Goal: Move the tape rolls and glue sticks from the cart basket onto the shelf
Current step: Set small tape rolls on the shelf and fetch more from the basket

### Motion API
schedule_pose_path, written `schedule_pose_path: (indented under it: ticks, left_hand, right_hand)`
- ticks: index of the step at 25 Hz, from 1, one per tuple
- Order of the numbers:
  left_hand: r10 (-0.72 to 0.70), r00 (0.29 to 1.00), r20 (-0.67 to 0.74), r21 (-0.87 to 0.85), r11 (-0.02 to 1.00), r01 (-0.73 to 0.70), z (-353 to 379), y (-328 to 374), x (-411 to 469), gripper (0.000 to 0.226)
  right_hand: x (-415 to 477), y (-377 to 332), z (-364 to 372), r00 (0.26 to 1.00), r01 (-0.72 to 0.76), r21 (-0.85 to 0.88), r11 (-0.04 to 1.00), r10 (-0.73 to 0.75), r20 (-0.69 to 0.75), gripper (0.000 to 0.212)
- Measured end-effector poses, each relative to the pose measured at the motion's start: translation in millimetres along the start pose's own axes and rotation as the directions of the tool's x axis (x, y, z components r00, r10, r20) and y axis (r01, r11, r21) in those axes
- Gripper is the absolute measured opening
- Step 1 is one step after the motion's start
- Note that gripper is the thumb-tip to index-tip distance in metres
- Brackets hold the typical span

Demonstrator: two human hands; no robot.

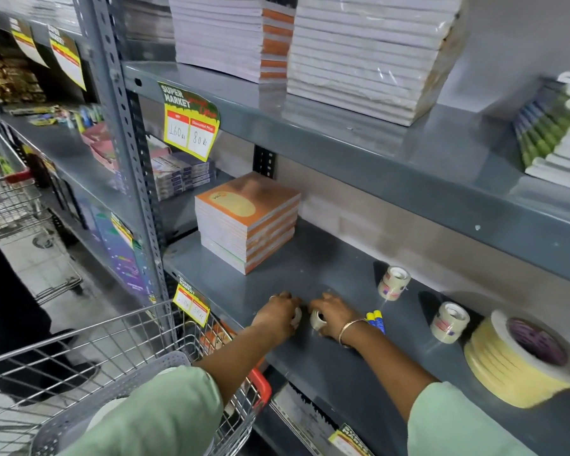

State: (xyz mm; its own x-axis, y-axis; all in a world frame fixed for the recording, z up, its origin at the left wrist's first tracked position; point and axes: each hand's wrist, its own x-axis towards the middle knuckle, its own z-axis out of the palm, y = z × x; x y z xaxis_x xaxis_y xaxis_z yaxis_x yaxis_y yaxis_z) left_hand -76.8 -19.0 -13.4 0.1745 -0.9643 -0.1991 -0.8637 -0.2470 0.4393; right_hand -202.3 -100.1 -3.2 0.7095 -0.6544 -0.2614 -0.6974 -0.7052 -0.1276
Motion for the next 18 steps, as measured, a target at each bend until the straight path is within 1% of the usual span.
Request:
schedule_pose_path:
  ticks: [2, 5, 7, 9, 10, 12, 14, 16, 18]
  left_hand:
    - [-0.023, 0.999, -0.042, -0.039, 0.999, 0.021, -2.3, -3.6, -1.3, 0.054]
    - [-0.078, 0.975, -0.206, -0.091, 0.994, 0.06, -18.5, -34.2, -15.9, 0.049]
    - [-0.149, 0.934, -0.325, -0.178, 0.979, 0.094, -32.2, -70.8, -34.9, 0.054]
    - [-0.272, 0.872, -0.406, -0.26, 0.95, 0.174, -34.2, -118.5, -62.0, 0.061]
    - [-0.338, 0.836, -0.432, -0.289, 0.93, 0.227, -29.3, -142.1, -78.2, 0.061]
    - [-0.456, 0.771, -0.446, -0.344, 0.882, 0.323, -7.0, -184.4, -109.8, 0.052]
    - [-0.586, 0.719, -0.374, -0.39, 0.802, 0.452, 33.5, -222.3, -137.2, 0.045]
    - [-0.658, 0.692, -0.297, -0.379, 0.746, 0.547, 75.3, -241.8, -154.3, 0.04]
    - [-0.692, 0.683, -0.235, -0.37, 0.713, 0.595, 122.3, -261.3, -162.5, 0.04]
  right_hand:
    - [2.5, -4.5, -4.7, 0.999, 0.005, 0.05, 0.999, -0.003, -0.045, 0.044]
    - [15.7, -31.3, -21.4, 0.981, 0.072, 0.151, 0.986, -0.043, -0.191, 0.037]
    - [28.2, -65.4, -35.5, 0.963, 0.131, 0.251, 0.959, -0.063, -0.261, 0.04]
    - [43.7, -112.5, -38.1, 0.945, 0.234, 0.338, 0.911, -0.131, -0.3, 0.04]
    - [50.9, -139.2, -31.1, 0.938, 0.282, 0.363, 0.888, -0.176, -0.299, 0.038]
    - [62.3, -193.7, -0.2, 0.936, 0.32, 0.393, 0.862, -0.224, -0.272, 0.034]
    - [71.6, -243.4, 53.6, 0.954, 0.293, 0.386, 0.875, -0.237, -0.186, 0.031]
    - [71.0, -265.8, 106.5, 0.978, 0.203, 0.356, 0.912, -0.203, -0.039, 0.037]
    - [72.4, -271.1, 169.3, 0.987, 0.073, 0.362, 0.93, -0.12, 0.111, 0.044]
